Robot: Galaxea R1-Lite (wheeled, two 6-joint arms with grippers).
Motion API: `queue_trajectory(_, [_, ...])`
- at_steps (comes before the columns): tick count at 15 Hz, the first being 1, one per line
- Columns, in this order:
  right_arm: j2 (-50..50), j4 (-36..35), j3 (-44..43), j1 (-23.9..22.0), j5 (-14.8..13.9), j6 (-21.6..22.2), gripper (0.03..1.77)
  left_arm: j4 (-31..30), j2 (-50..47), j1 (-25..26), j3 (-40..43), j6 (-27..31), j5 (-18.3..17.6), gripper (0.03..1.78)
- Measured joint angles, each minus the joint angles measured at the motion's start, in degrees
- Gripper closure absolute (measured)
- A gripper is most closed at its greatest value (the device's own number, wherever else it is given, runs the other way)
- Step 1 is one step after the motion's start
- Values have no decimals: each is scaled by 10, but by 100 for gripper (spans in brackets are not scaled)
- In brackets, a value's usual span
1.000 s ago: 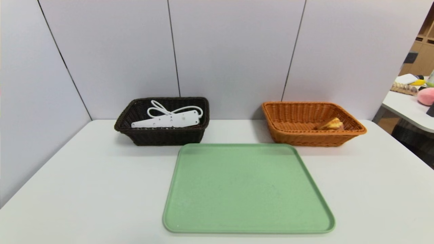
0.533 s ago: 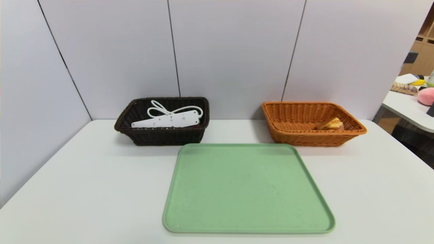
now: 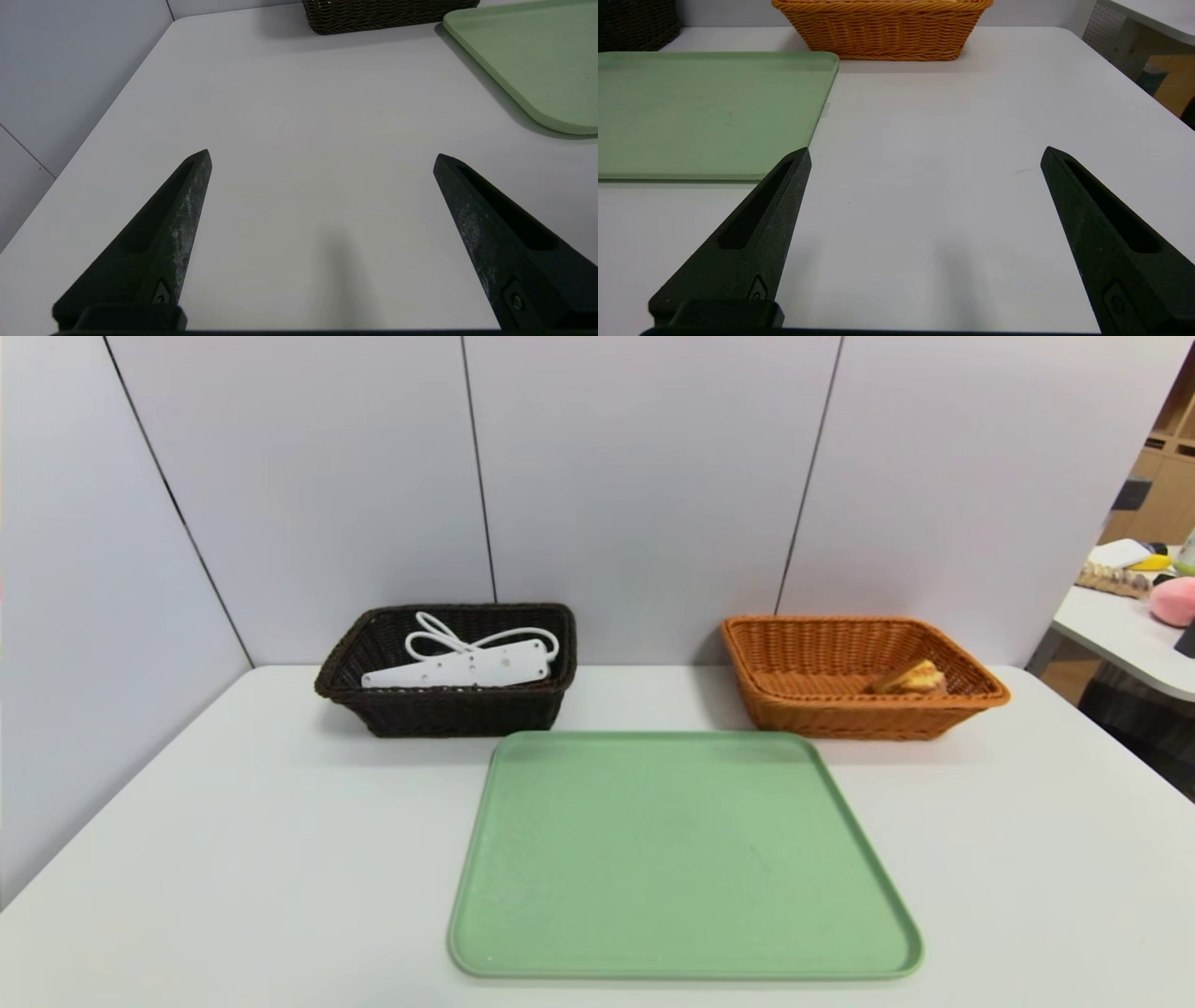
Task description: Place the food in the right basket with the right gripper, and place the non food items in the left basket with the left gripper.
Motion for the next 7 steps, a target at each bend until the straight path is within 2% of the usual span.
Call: queue_trajectory(7, [0,-4,1,0,0,3,10,0,0,0,0,0,0,12])
